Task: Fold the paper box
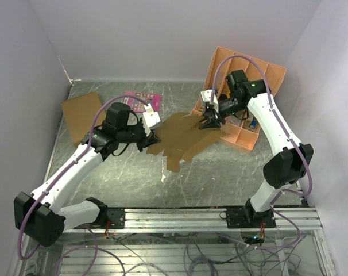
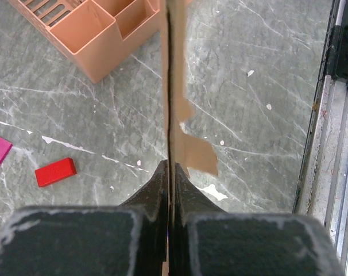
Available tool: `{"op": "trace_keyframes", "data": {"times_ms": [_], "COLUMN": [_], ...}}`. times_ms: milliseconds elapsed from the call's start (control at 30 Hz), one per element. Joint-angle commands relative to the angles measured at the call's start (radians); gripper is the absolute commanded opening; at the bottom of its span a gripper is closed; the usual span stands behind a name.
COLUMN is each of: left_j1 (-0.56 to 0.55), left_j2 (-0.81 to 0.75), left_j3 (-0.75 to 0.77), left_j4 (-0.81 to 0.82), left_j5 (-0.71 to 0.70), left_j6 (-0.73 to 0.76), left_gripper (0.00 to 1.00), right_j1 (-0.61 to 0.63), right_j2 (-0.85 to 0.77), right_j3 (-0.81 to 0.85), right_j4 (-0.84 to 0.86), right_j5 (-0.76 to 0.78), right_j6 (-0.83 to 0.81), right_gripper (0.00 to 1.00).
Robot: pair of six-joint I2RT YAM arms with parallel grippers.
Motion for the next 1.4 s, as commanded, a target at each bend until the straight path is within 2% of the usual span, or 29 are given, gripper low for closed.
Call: {"op": "trace_keyframes", "data": {"times_ms": [0,33,100,233,333,400,467,500,567,633,767,867,1000,1067,1267,1367], "left_j1": [0.008,0.009,0.013,0.021,0.031,0.036,0.043,0.045,0.048,0.049,0.050,0.050,0.050,0.051,0.051,0.051], "left_j2": [-0.022,-0.027,-0.042,-0.083,-0.117,-0.134,-0.150,-0.159,-0.175,-0.189,-0.197,-0.194,-0.188,-0.188,-0.188,-0.184], "left_j3": [0.024,0.016,-0.005,-0.040,-0.051,-0.056,-0.064,-0.068,-0.076,-0.078,-0.072,-0.073,-0.075,-0.077,-0.080,-0.084], "left_j4": [0.041,0.042,0.048,0.071,0.079,0.080,0.084,0.090,0.096,0.098,0.101,0.112,0.121,0.125,0.131,0.140], "left_j5": [0.008,0.002,-0.006,-0.016,-0.021,-0.015,-0.003,0.003,0.013,0.024,0.045,0.052,0.057,0.057,0.054,0.059], "left_j6": [0.017,0.015,0.009,-0.004,-0.012,-0.019,-0.031,-0.035,-0.045,-0.052,-0.064,-0.073,-0.081,-0.084,-0.088,-0.092], "left_gripper": [0.07,0.07,0.07,0.07,0.07,0.07,0.07,0.07,0.07,0.07,0.07,0.07,0.07,0.07,0.07,0.07], "right_j1": [-0.019,-0.062,-0.144,-0.259,-0.375,-0.493,-0.613,-0.665,-0.724,-0.726,-0.675,-0.603,-0.526,-0.505,-0.493,-0.490], "right_j2": [-0.039,-0.055,-0.093,-0.171,-0.262,-0.333,-0.390,-0.408,-0.416,-0.393,-0.355,-0.357,-0.356,-0.339,-0.295,-0.307], "right_j3": [0.046,0.064,0.103,0.120,0.030,-0.063,-0.177,-0.227,-0.316,-0.353,-0.431,-0.489,-0.551,-0.547,-0.499,-0.520], "right_j4": [0.054,0.068,0.068,0.077,0.250,0.409,0.607,0.679,0.752,0.689,0.576,0.634,0.795,0.795,0.529,0.483], "right_j5": [0.031,0.019,-0.049,-0.088,-0.105,-0.146,-0.149,-0.151,-0.138,-0.156,-0.245,-0.252,-0.234,-0.239,-0.338,-0.370], "right_j6": [0.112,0.136,0.152,0.222,0.401,0.538,0.722,0.779,0.832,0.763,0.674,0.747,0.896,0.905,0.694,0.672], "right_gripper": [0.49,0.60,0.72,0.74,0.73,0.67,0.56,0.48,0.27,0.19,0.18,0.18,0.19,0.19,0.22,0.25]}}
